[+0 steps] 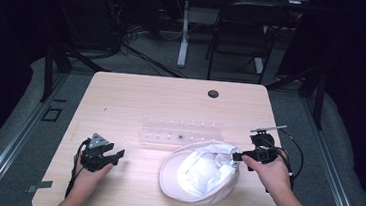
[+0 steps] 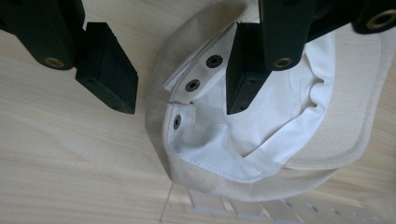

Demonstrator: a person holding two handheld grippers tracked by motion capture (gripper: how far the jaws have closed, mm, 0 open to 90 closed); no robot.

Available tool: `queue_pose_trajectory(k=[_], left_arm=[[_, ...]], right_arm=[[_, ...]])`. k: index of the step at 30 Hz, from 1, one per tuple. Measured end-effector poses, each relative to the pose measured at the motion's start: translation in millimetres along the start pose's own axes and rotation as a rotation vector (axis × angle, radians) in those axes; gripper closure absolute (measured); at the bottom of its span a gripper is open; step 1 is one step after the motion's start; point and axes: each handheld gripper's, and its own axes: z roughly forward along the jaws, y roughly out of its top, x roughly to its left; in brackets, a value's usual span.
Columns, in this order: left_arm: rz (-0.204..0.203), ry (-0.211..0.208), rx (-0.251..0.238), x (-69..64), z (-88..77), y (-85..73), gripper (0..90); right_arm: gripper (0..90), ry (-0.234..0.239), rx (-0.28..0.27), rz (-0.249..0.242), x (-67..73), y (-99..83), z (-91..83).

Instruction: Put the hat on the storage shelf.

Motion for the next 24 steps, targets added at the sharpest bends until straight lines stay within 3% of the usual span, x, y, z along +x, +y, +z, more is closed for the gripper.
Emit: queue_pose_trajectory(k=[2,9,13,14,17,20,24], left_arm=[[-0.001,0.0,-0.001,0.0,0.1,0.0,46.6],[0.004,-0.006,-0.001,0.1,0.0,0.2,46.5],[0.002,-0.004,-0.001,0.1,0.2,0.1,46.5],[0.002,-0.002,-0.003,0.2,0.2,0.1,46.5],[-0.002,0.0,-0.005,0.5,0.0,0.1,46.5],[-0.003,-0.001,-0.005,0.8,-0.2,0.2,46.6],[0.001,0.0,-0.003,1.1,0.0,0.2,46.5]], right_arm=[[43.4,0.008,0.042,0.021,-2.3,-0.4,6.9],[45.3,0.058,0.083,0.085,-2.6,-2.3,18.6],[44.9,0.059,0.08,0.092,0.2,-2.5,21.0],[45.0,0.062,0.098,0.073,-0.7,-2.0,20.9],[47.0,0.066,0.088,0.101,2.3,-3.3,24.4],[55.4,0.065,0.111,0.097,0.8,-2.0,22.9],[60.2,0.053,0.135,0.101,0.6,-1.5,23.6]])
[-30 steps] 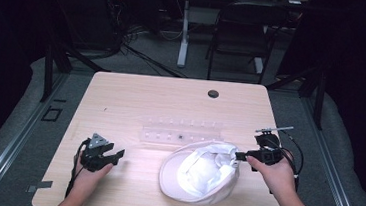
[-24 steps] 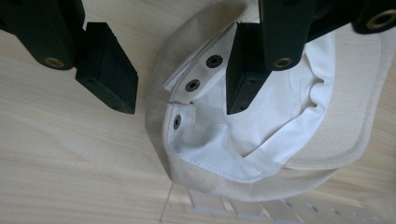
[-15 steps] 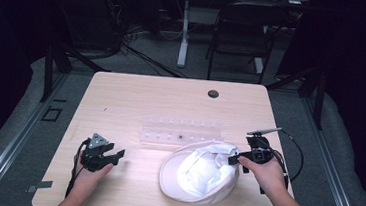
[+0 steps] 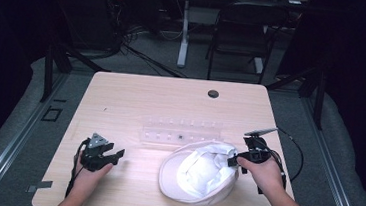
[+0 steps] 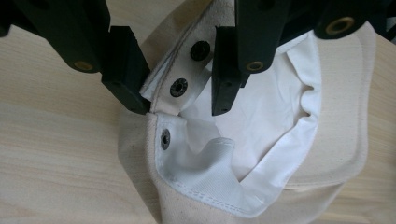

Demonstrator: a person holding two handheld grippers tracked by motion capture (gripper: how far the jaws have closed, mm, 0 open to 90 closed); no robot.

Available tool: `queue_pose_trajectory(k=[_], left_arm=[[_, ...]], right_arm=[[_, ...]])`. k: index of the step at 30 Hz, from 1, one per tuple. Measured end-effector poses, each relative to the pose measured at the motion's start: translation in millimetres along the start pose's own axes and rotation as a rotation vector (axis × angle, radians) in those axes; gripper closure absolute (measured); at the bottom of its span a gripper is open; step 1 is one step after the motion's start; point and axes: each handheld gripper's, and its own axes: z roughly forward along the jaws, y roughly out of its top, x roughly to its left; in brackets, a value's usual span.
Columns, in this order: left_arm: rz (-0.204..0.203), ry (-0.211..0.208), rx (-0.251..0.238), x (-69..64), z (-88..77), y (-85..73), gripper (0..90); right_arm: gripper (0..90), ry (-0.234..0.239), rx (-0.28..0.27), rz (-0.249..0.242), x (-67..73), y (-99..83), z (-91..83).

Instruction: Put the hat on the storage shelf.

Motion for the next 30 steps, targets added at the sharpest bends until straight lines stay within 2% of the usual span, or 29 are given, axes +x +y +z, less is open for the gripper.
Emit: queue_pose_trajectory(k=[3,4,9,11,12,14,15,17,20,22,25,27,30], left_arm=[[0.001,0.002,0.0,0.0,0.1,0.0,46.5],[0.0,0.002,0.002,0.1,0.2,0.0,46.6],[0.001,0.003,0.002,0.2,0.4,-0.1,46.6],[-0.001,0.003,0.002,0.3,0.2,-0.1,46.6],[-0.001,0.004,0.002,0.4,0.1,-0.2,46.6],[-0.002,0.005,0.002,0.5,0.2,-0.2,46.6],[-0.005,0.005,0.0,0.4,0.3,-0.4,46.6],[-0.005,0.006,-0.001,0.4,0.4,-0.4,46.6],[-0.009,0.007,-0.001,0.8,0.4,-0.6,46.5],[-0.01,0.007,-0.002,0.9,0.4,-0.6,46.6],[-0.009,0.006,0.002,1.6,-0.1,-0.5,46.6],[-0.01,0.006,0.004,1.5,0.0,-0.6,46.6],[-0.011,0.006,0.003,1.4,0.1,-0.7,46.6]], right_arm=[[63.2,-0.017,0.008,0.004,2.4,0.2,0.9],[69.1,-0.026,0.021,-0.003,3.6,1.1,-0.1],[74.1,-0.054,0.031,-0.023,7.4,4.3,-3.9],[74.8,-0.076,0.056,-0.051,9.2,6.4,-6.3],[75.3,-0.104,0.075,-0.078,10.7,8.3,-8.2],[75.4,-0.107,0.076,-0.071,11.7,8.6,-8.0],[75.7,-0.121,0.103,-0.061,13.0,10.8,-9.9],[76.0,-0.127,0.1,-0.052,14.4,11.6,-10.2],[77.3,-0.149,0.13,-0.029,17.4,15.7,-13.1],[77.7,-0.155,0.132,-0.036,17.9,16.5,-14.1],[78.2,-0.196,0.135,-0.073,20.1,17.9,-16.7],[78.1,-0.21,0.152,-0.072,21.0,19.2,-18.6],[78.1,-0.222,0.142,-0.074,21.6,19.5,-18.3]])
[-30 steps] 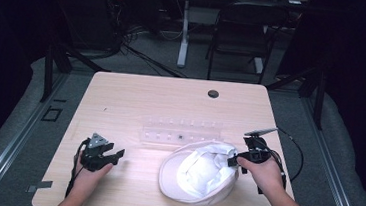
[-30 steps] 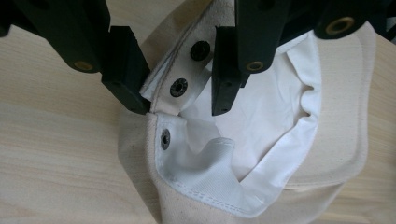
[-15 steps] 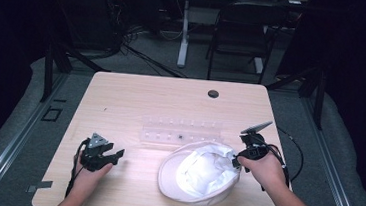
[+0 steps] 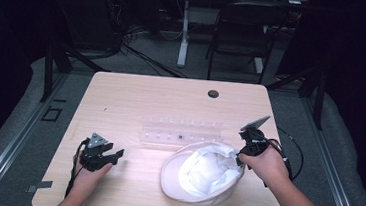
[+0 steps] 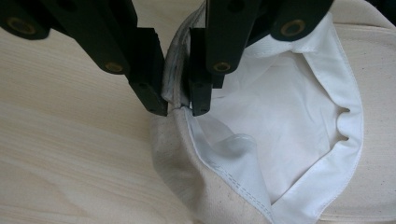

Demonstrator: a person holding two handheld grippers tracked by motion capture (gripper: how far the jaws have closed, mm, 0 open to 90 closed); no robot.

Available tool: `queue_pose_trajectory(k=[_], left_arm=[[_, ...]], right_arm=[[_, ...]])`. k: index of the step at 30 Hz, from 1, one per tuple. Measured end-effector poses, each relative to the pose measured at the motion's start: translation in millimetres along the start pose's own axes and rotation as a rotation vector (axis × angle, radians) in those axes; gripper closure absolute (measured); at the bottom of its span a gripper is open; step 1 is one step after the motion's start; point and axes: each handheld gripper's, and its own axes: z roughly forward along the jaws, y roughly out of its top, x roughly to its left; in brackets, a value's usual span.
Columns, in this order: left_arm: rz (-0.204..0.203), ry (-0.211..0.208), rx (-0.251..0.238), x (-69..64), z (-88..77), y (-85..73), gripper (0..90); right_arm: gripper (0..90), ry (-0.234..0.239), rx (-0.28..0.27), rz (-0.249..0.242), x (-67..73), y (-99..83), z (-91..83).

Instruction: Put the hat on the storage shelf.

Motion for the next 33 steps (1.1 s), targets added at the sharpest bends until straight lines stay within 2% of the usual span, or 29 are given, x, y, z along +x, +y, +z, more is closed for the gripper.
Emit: queue_pose_trajectory(k=[1,2,3,4,5,8,11,12,14,16,19,23,26,30,32,33], left_arm=[[0.0,0.0,0.0,0.0,0.0,0.1,46.6],[-0.001,-0.001,0.0,0.0,0.0,0.1,46.5],[0.0,-0.001,0.0,0.0,0.1,0.1,46.6],[-0.001,-0.001,0.0,0.1,0.2,0.0,46.6],[-0.004,-0.002,0.001,-0.1,0.2,-0.1,46.6],[-0.003,-0.002,0.002,0.0,0.2,-0.1,46.6],[-0.003,-0.002,0.0,0.1,0.0,-0.1,46.5],[0.001,0.0,-0.002,0.4,0.0,-0.1,46.5],[0.001,-0.001,-0.003,0.6,0.0,-0.2,46.5],[0.0,-0.002,-0.003,0.8,-0.1,-0.1,46.5],[0.0,-0.004,-0.003,0.8,-0.2,-0.1,46.5],[-0.002,-0.004,0.0,0.6,0.4,-0.1,46.5],[0.0,-0.006,0.005,0.5,-0.1,0.1,46.5],[0.0,-0.005,0.005,0.5,-0.2,0.0,46.5],[-0.001,-0.006,0.005,0.4,-0.3,0.0,46.5],[0.0,-0.006,0.006,0.4,-0.3,0.0,46.5]], right_arm=[[78.0,-0.003,-0.001,0.008,0.7,0.5,-0.7],[78.1,-0.016,0.014,-0.012,0.3,2.1,-2.7],[78.2,-0.024,-0.004,0.006,2.4,2.5,-2.7],[78.6,-0.025,0.016,-0.006,2.0,4.4,-5.0],[79.1,-0.015,0.008,0.013,2.9,5.5,-5.3],[79.6,-0.018,0.05,0.019,2.7,11.9,-9.4],[79.7,-0.018,0.051,0.031,3.1,14.6,-10.9],[79.9,-0.014,0.058,0.03,2.1,15.9,-12.2],[80.2,0.006,0.06,0.062,1.9,17.9,-13.9],[80.4,0.016,0.09,0.064,-0.3,20.6,-17.1],[80.6,0.033,0.098,0.086,-1.7,21.4,-19.5],[80.8,0.014,0.094,0.091,-0.8,22.0,-24.0],[80.9,-0.012,0.106,0.067,1.5,23.5,-31.8],[80.9,-0.033,0.104,0.061,4.3,25.3,-39.9],[80.9,-0.036,0.091,0.075,6.5,25.5,-41.4],[80.9,-0.037,0.1,0.068,7.0,26.2,-44.5]])
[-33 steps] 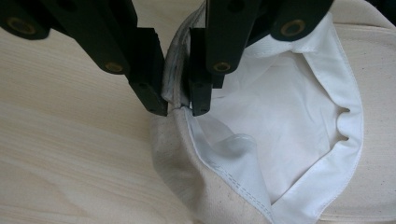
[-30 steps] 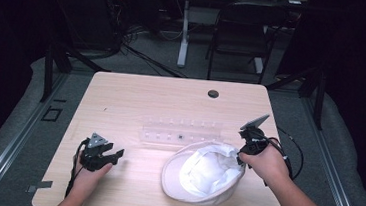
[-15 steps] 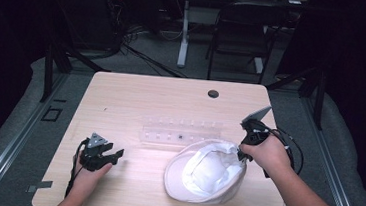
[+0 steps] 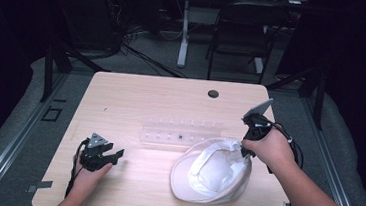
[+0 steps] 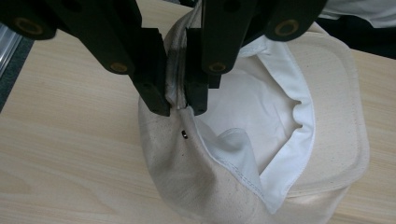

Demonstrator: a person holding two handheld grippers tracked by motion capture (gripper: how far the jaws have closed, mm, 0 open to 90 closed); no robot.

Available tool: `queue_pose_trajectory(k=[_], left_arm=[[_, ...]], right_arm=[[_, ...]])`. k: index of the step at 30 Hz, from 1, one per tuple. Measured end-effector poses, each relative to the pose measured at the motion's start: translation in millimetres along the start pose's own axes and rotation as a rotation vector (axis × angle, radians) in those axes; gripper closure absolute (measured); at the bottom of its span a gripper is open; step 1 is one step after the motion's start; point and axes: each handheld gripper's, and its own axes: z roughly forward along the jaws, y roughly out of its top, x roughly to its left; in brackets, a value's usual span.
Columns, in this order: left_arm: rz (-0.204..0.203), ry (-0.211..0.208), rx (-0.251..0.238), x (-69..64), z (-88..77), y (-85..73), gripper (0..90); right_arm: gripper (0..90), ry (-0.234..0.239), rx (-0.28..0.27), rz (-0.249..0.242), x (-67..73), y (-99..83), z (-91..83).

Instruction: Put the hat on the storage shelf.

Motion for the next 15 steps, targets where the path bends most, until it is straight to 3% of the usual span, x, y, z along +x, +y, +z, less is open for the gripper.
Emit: queue_pose_trajectory(k=[4,7,15], left_arm=[[-0.001,0.0,-0.001,0.0,0.1,-0.1,46.5],[-0.001,0.0,0.0,0.1,0.0,-0.1,46.5],[-0.002,-0.001,-0.002,0.1,0.1,-0.2,46.4]], right_arm=[[80.8,0.005,-0.007,0.012,2.3,0.0,-9.2],[80.7,0.013,0.03,0.012,1.6,0.9,-17.4],[80.7,0.05,0.021,0.039,3.5,0.9,-29.8]])
